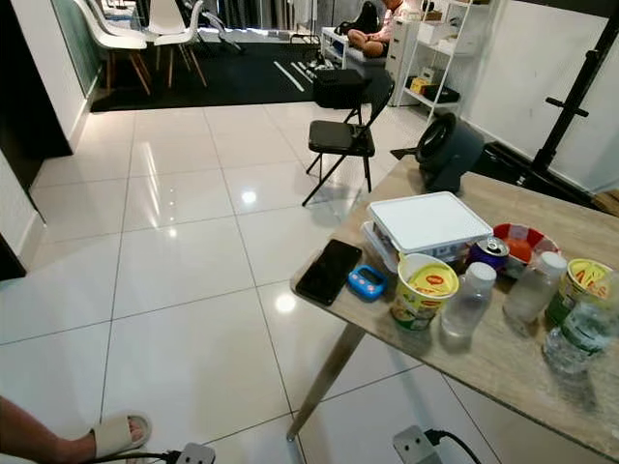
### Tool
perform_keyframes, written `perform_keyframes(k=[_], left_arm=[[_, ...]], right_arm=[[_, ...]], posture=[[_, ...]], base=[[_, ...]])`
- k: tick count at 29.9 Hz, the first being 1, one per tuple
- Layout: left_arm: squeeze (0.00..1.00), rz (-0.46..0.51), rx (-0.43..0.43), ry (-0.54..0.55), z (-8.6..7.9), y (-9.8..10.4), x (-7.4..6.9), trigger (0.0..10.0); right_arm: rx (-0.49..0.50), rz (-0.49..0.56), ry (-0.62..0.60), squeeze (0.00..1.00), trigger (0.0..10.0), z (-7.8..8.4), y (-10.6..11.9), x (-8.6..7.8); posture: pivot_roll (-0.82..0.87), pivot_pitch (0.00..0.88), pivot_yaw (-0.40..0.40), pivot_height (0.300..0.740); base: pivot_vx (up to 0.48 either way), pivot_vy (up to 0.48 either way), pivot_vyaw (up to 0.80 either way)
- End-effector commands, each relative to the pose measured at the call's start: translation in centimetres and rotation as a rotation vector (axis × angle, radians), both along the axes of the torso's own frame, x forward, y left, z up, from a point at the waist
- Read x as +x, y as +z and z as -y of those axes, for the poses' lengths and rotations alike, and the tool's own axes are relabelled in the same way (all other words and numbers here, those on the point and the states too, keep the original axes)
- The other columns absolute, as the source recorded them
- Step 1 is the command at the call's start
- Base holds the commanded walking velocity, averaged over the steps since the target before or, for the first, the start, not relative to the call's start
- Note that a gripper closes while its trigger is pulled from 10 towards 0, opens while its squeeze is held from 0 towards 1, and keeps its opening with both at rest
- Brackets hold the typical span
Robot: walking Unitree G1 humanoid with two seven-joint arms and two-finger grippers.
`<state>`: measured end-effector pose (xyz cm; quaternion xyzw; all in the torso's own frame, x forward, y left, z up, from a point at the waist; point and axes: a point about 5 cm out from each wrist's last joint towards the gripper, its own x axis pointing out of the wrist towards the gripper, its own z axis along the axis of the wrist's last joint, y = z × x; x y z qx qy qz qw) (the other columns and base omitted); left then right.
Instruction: Restocking fridge
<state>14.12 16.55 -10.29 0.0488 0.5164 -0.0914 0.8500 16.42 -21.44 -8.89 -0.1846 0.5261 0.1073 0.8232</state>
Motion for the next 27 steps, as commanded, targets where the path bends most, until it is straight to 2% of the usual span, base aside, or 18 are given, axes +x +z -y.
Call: perform_keyframes(k=[1, 4, 9, 14, 27], left_arm=[[0.0, -0.002, -0.022, -0.018, 1.2, -0.1, 0.0, 10.0], [0.0, -0.008, -0.028, -0.091, 2.3, -0.1, 0.0, 10.0], [0.0, 0.006, -0.038, -0.135, 3.0, 0.1, 0.6, 10.0], [0.0, -0.001, -0.027, -0.122, 2.7, 0.0, 0.4, 10.0], [0.0, -0.027, -0.018, -0.126, 1.9, -0.3, -0.6, 10.0]], right_arm=[[-0.003, -0.005, -0.001, 0.0, 10.0, 0.0, -0.2, -0.3], [0.056, -0.007, -0.02, 0.0, 10.0, -1.4, -0.6, -0.9], [0.0, 0.005, 0.044, 0.0, 10.0, -1.3, -0.4, -0.3], [-0.015, 0.024, 0.051, 0.0, 10.0, -0.7, 0.0, 0.3], [-0.024, 0.001, -0.035, 0.0, 10.0, 0.2, -0.4, -0.9]], posture=[[-0.07, 0.0, -0.054, 0.74], [-0.06, 0.0, -0.062, 0.74], [-0.07, 0.0, -0.079, 0.74], [-0.07, 0.0, -0.07, 0.74], [-0.05, 0.0, -0.066, 0.74]], base=[[0.0, 0.0, 0.0], [0.0, 0.0, 0.0], [0.0, 0.0, 0.0], [0.0, 0.0, 0.0], [0.0, 0.0, 0.0]])
